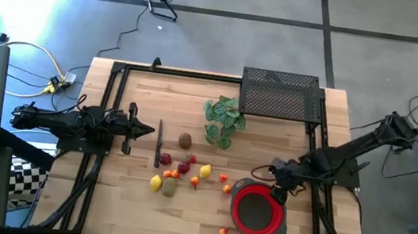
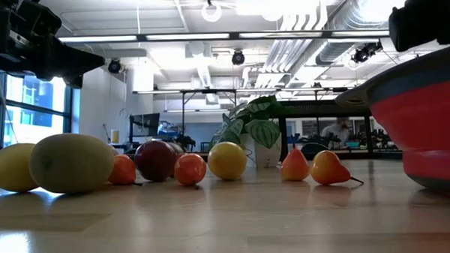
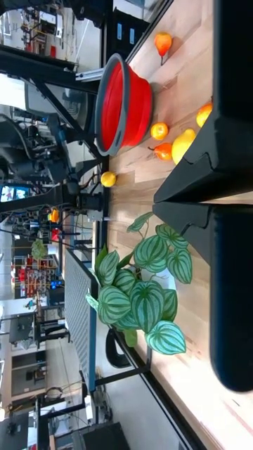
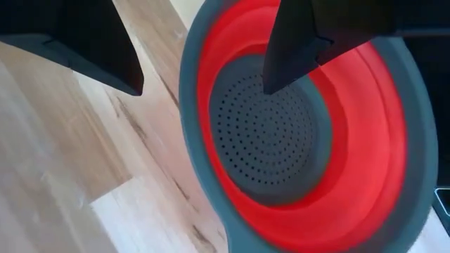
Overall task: Pick & Place Fruit
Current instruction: Put the red colander on the shelf
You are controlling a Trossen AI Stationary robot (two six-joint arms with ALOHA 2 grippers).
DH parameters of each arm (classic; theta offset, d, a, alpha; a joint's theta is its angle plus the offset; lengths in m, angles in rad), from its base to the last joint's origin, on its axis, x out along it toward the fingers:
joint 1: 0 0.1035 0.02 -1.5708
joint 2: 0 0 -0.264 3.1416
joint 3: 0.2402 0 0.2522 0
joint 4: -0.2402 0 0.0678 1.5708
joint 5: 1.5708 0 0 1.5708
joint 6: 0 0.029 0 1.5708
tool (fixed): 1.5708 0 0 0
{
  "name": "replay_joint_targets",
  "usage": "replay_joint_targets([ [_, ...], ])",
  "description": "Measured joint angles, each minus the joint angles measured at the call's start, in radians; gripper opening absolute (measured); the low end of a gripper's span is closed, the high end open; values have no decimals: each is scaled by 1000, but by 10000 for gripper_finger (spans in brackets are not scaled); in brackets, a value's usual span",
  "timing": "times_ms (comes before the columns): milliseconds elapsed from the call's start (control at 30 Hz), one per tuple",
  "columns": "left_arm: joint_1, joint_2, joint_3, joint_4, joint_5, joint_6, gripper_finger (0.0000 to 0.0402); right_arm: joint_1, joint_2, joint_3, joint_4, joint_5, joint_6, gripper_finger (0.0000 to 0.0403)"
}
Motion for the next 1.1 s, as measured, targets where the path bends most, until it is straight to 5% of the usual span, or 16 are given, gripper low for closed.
replay_joint_targets([
  [1100,0,0,0,0,0,0,0,153,0,-83,67,49,161,286],
])
